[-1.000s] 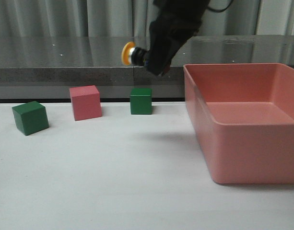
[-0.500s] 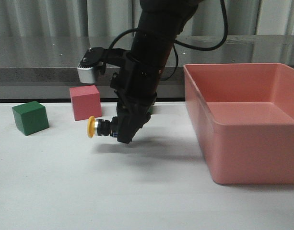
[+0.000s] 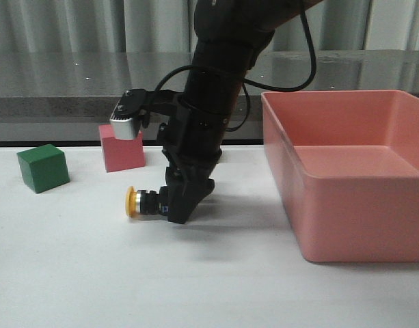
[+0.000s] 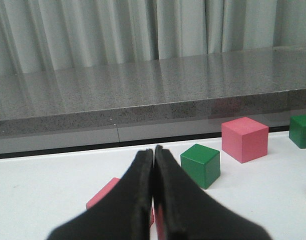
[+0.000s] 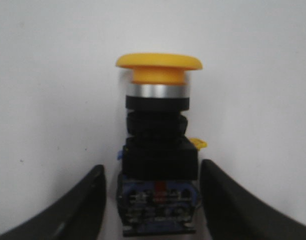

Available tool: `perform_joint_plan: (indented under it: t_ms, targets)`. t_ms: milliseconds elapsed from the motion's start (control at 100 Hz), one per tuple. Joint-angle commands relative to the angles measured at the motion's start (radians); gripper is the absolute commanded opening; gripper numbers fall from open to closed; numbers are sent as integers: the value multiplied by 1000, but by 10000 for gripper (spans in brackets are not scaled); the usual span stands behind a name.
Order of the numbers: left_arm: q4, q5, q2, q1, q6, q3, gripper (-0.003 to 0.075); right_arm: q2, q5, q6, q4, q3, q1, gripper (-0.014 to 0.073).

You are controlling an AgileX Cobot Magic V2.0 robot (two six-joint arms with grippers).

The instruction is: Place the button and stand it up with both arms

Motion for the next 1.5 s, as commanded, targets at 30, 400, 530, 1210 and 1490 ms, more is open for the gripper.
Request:
perform_joint_plan:
  t_ms: [30, 400, 530, 1210, 1490]
  targets:
    - [-8, -79, -29, 2, -11, 30, -19, -74, -14, -10, 20, -34, -1, 667]
    - [-8, -79, -29, 2, -11, 30, -19, -283, 18, 152, 24, -45, -10, 633]
    - [-8, -79, -29, 2, -11, 30, -19, -411, 32, 275, 18, -45, -21, 493]
    - [-8, -79, -29, 2, -11, 30, -19, -986, -91, 956, -293, 297, -379, -60]
    - [-8, -79, -29, 2, -11, 30, -19, -1317, -522, 1014, -311, 860, -431, -60]
